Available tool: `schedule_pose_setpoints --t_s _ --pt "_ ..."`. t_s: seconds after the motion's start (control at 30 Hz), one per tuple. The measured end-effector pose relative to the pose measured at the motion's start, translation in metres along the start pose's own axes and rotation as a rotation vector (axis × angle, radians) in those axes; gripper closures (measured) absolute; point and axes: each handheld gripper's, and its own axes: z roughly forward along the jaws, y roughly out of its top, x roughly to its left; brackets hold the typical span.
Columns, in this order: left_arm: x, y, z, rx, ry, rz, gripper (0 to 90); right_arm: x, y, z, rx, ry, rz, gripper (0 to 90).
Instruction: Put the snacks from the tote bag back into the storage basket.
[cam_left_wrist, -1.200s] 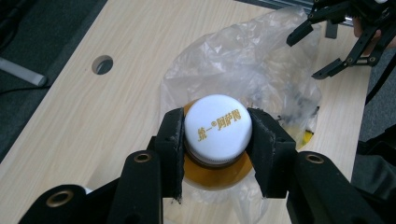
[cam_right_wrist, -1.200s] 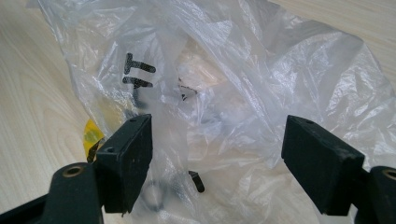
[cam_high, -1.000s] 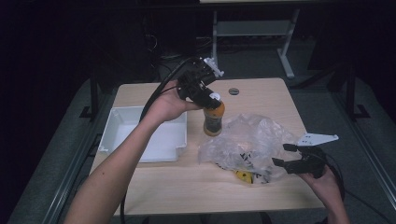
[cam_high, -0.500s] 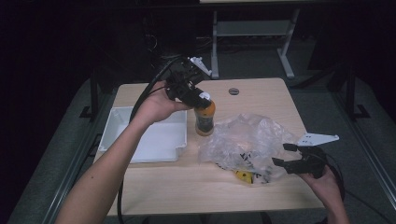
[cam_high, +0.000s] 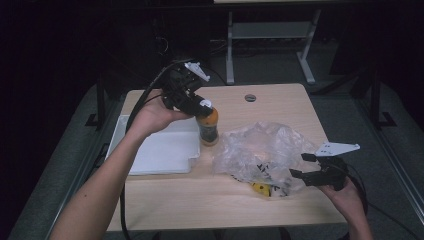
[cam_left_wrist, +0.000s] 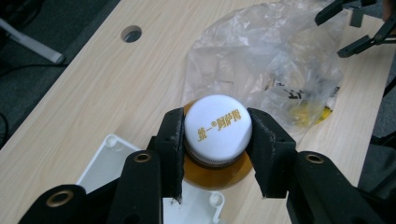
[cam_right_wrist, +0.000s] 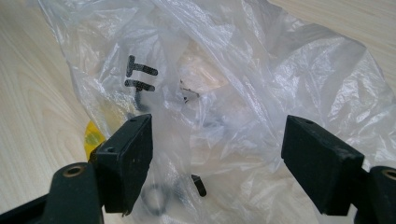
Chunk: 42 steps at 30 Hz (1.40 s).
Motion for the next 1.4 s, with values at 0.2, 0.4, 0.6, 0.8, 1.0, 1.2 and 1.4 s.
schedule_pose_setpoints --t_s 0.2,0.4,0.6,0.8,1.0,1.2,1.4 --pt "0.004 -0.009 -0.008 0.004 0.021 -0.012 59.1 0.001 0.001 0.002 0.005 0.002 -0.007 24.5" --pt "0.009 -0.019 -0.014 0.004 0.025 -0.026 59.1 0.003 0.002 0.002 0.002 0.001 -0.012 24.6" --pt "0.015 -0.030 -0.015 0.016 0.038 -0.051 59.1 0.002 0.001 -0.001 -0.010 0.001 -0.004 24.6" --pt "0.020 -0.039 -0.012 0.020 0.043 -0.067 59.1 0.002 0.001 -0.001 -0.013 0.000 0.000 24.6" --pt "0.024 -0.048 -0.009 0.035 0.048 -0.083 59.1 0.002 0.001 0.000 -0.007 0.001 -0.004 24.7" --pt "0.026 -0.053 -0.009 0.037 0.053 -0.090 59.1 0.002 0.001 0.001 -0.005 0.003 -0.004 24.7" --pt "0.028 -0.060 -0.007 0.047 0.056 -0.101 59.1 0.002 0.001 0.000 -0.005 0.001 -0.002 24.7"
